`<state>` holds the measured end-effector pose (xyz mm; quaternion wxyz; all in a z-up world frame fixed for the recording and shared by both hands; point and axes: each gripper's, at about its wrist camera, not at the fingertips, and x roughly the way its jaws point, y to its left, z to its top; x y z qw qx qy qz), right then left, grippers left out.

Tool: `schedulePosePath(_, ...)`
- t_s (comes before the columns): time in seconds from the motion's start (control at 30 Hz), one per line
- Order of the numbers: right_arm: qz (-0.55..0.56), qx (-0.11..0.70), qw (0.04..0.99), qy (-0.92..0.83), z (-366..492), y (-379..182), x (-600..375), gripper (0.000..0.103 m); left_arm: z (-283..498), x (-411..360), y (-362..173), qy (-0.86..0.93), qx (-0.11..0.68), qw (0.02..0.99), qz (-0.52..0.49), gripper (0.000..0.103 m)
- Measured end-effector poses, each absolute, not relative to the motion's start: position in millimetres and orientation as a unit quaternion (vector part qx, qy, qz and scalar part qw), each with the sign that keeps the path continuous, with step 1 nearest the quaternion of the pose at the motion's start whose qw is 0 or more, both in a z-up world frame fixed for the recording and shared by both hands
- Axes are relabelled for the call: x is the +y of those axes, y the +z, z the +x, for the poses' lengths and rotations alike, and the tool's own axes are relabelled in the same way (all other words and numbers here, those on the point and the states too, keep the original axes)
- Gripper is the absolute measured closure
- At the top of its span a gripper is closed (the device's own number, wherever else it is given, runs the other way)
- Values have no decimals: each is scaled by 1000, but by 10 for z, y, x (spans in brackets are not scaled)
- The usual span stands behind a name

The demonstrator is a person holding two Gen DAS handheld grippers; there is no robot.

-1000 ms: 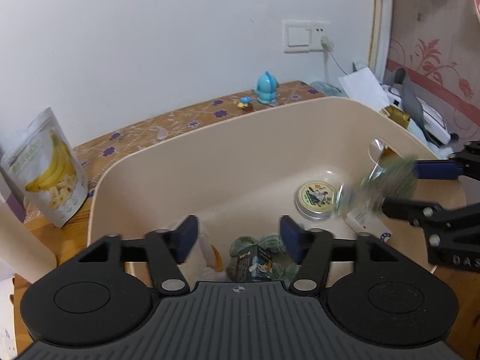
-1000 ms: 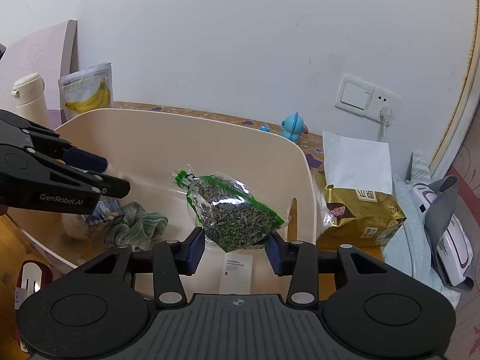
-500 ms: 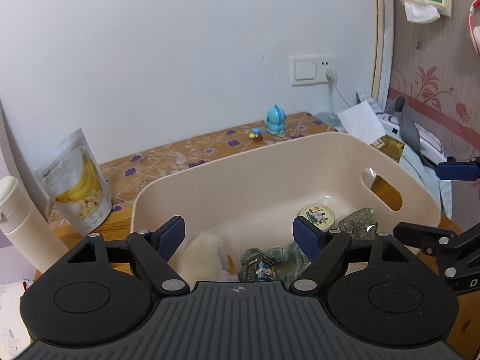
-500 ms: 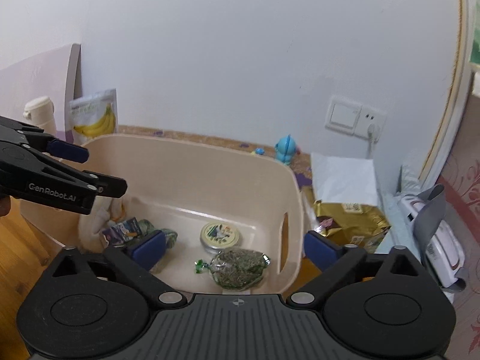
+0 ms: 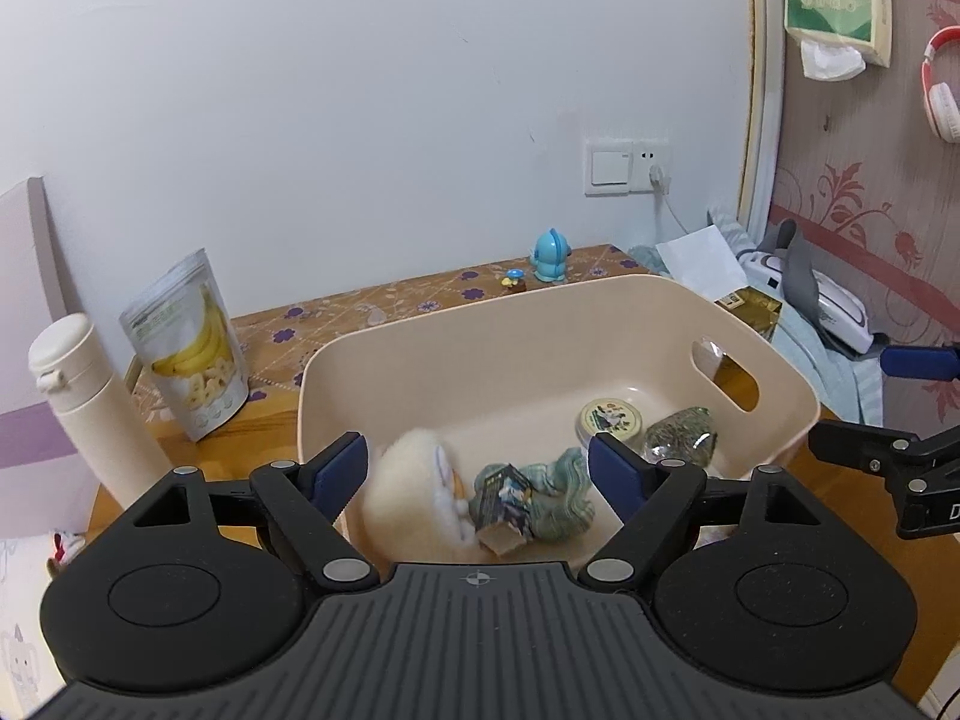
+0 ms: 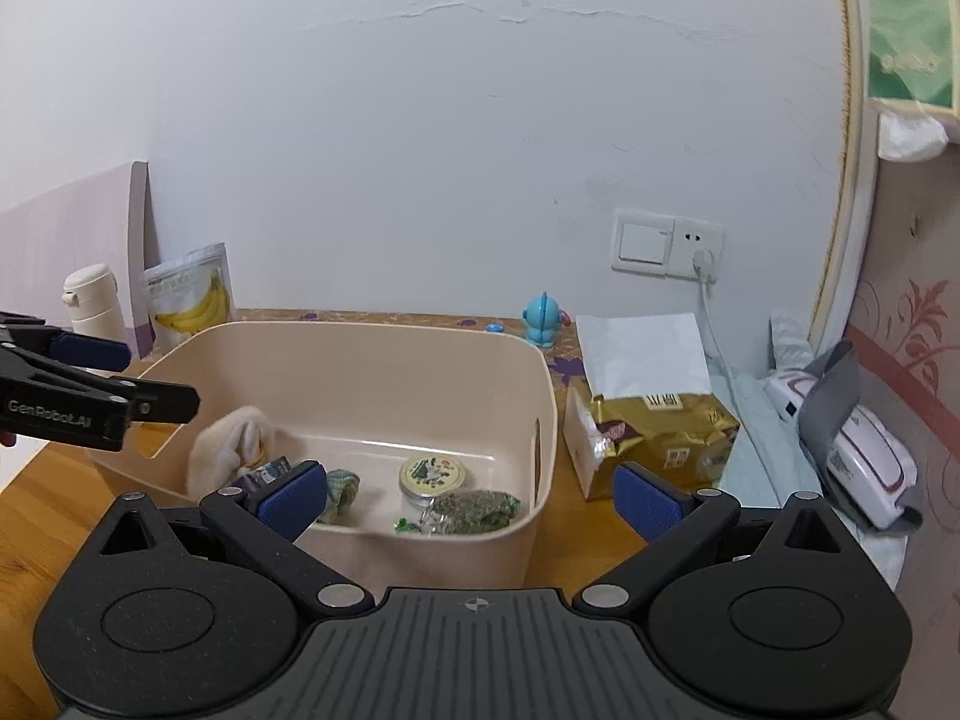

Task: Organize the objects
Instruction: 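Move both tools back toward the red hair clip and tissue packs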

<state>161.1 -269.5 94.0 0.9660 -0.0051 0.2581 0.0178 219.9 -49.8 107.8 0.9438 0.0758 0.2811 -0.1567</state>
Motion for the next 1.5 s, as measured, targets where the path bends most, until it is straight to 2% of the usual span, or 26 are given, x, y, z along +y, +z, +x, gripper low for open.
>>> schedulePosePath(0.5, -22, 282, 959, 17, 1069, 809, -2640, 0, 1666, -240, 974, -138, 288, 946, 59, 19)
schedulePosePath(1.07, -11, 300, 954, 23, 753, 493, -2608, 0, 1295, -141, 519, -132, 332, 933, 50, 19)
schedulePosePath(1.5, -22, 342, 939, 18, 721, 119, -2575, 0, 1237, -185, 194, -135, 370, 918, 37, 19)
